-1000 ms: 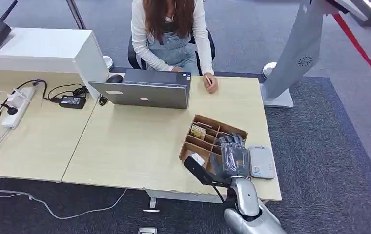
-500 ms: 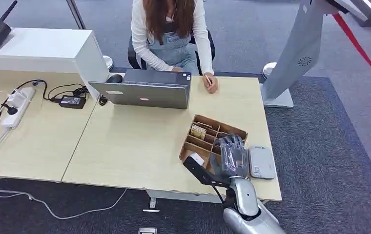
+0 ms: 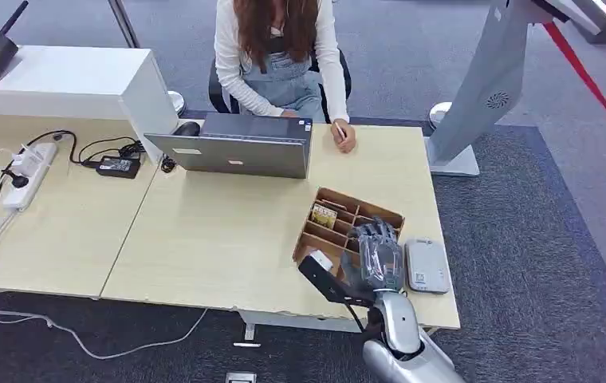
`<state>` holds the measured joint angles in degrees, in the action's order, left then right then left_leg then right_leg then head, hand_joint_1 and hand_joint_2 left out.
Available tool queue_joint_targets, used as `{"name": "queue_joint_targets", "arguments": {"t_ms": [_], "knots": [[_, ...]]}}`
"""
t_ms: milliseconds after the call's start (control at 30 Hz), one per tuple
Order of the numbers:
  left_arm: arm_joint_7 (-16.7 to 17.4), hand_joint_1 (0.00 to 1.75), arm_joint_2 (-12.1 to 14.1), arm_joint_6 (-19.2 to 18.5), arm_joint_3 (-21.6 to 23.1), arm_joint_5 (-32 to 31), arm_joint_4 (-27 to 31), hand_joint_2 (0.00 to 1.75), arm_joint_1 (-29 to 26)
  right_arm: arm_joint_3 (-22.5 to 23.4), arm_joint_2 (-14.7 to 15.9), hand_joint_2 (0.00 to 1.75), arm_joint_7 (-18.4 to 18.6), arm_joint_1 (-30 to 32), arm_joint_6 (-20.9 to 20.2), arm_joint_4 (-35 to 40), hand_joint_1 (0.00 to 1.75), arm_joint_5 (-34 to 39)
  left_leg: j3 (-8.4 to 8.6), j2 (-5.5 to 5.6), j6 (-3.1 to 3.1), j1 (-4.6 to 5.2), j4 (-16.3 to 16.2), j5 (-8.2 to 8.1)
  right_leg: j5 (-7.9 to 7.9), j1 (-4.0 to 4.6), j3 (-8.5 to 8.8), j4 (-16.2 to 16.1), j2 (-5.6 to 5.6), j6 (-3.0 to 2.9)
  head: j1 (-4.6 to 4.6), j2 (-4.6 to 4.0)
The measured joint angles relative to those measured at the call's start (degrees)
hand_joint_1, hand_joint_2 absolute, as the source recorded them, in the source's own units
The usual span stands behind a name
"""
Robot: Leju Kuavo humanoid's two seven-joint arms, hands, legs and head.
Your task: Pass the card to the sensor for recognition and then transmit it.
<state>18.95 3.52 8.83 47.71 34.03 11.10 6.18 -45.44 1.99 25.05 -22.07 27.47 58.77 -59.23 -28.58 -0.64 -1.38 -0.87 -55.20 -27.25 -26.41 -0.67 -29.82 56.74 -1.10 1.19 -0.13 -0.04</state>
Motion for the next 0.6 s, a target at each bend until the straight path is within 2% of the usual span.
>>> {"name": "queue_joint_targets", "arguments": {"t_ms": [267,600], "knots": [[0.0,0.0,0.2,-0.2,0.0,0.0,0.0,0.0,0.0,0.0,-0.3,1.75,0.0,0.0,0.2,-0.8,0.8,0.7,0.0,0.0,0.0,0.0,0.0,0.0,0.0,0.0,0.0,0.0,0.0,0.0,0.0,0.0],[0.0,0.0,0.2,-0.3,0.0,0.0,0.0,0.0,0.0,0.0,-0.3,1.75,0.0,0.0,0.7,-1.9,0.82,0.8,0.0,0.0,0.0,0.0,0.0,0.0,0.0,0.0,0.0,0.0,0.0,0.0,0.0,0.0]]}}
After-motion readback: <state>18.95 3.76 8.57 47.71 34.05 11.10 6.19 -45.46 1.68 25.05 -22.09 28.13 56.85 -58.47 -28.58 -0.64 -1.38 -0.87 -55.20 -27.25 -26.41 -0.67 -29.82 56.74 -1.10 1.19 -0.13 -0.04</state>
